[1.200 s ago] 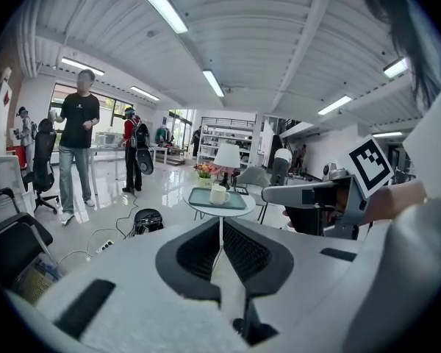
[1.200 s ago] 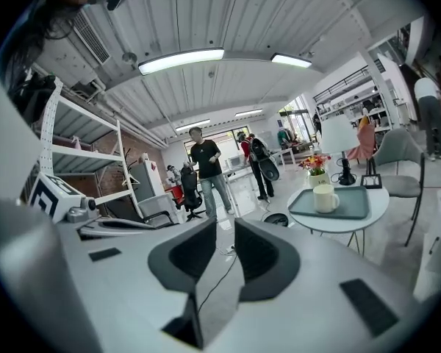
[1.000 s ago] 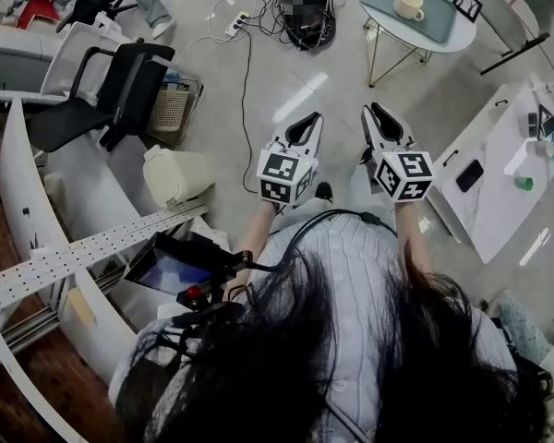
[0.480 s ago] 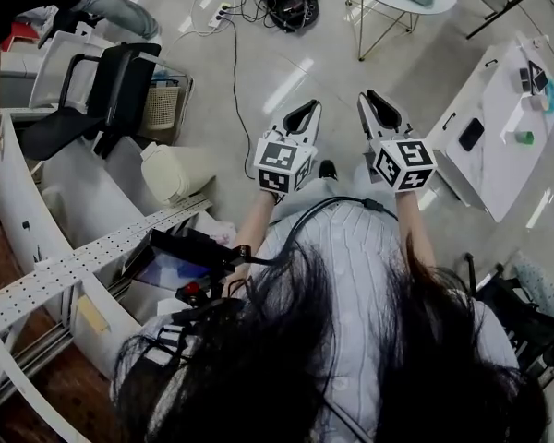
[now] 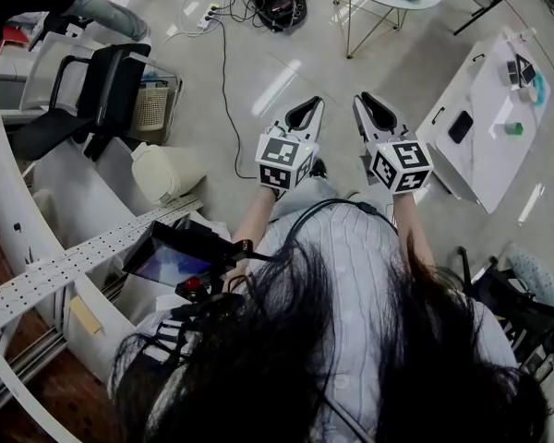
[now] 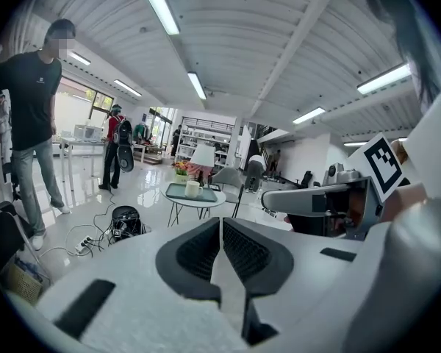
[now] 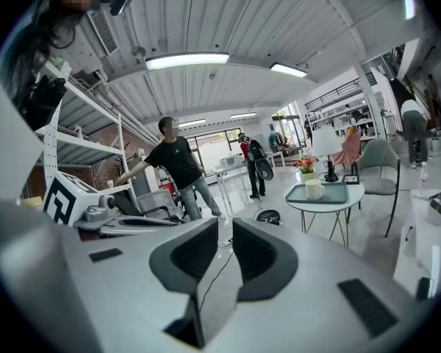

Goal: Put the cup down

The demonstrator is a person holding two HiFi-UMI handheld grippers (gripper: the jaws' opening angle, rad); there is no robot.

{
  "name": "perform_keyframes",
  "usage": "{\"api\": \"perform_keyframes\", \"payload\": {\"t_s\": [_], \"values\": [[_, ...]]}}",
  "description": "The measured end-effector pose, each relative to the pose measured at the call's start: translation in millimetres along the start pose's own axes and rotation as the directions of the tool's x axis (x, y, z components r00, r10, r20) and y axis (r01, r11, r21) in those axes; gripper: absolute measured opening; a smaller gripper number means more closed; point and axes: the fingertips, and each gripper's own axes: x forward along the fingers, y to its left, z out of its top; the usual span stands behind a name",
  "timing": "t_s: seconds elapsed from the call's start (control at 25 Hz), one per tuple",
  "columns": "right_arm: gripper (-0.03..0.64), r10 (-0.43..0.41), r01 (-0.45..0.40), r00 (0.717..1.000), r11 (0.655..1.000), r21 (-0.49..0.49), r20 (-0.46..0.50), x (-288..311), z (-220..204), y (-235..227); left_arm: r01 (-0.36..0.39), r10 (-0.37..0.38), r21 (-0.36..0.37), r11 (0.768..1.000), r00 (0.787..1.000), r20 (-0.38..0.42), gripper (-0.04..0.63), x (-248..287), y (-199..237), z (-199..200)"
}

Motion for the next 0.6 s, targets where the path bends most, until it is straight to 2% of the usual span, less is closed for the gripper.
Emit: {"api": "perform_keyframes", "payload": {"t_s": [0.6], "values": [[0.078, 0.012, -0.012, 1.0, 1.0, -0.005, 0.019, -11.3, -0.9, 5.6, -0.001, 0.001, 0.011, 1.0, 1.0, -0.006, 0.018, -7.1, -10.8, -5.2]]}}
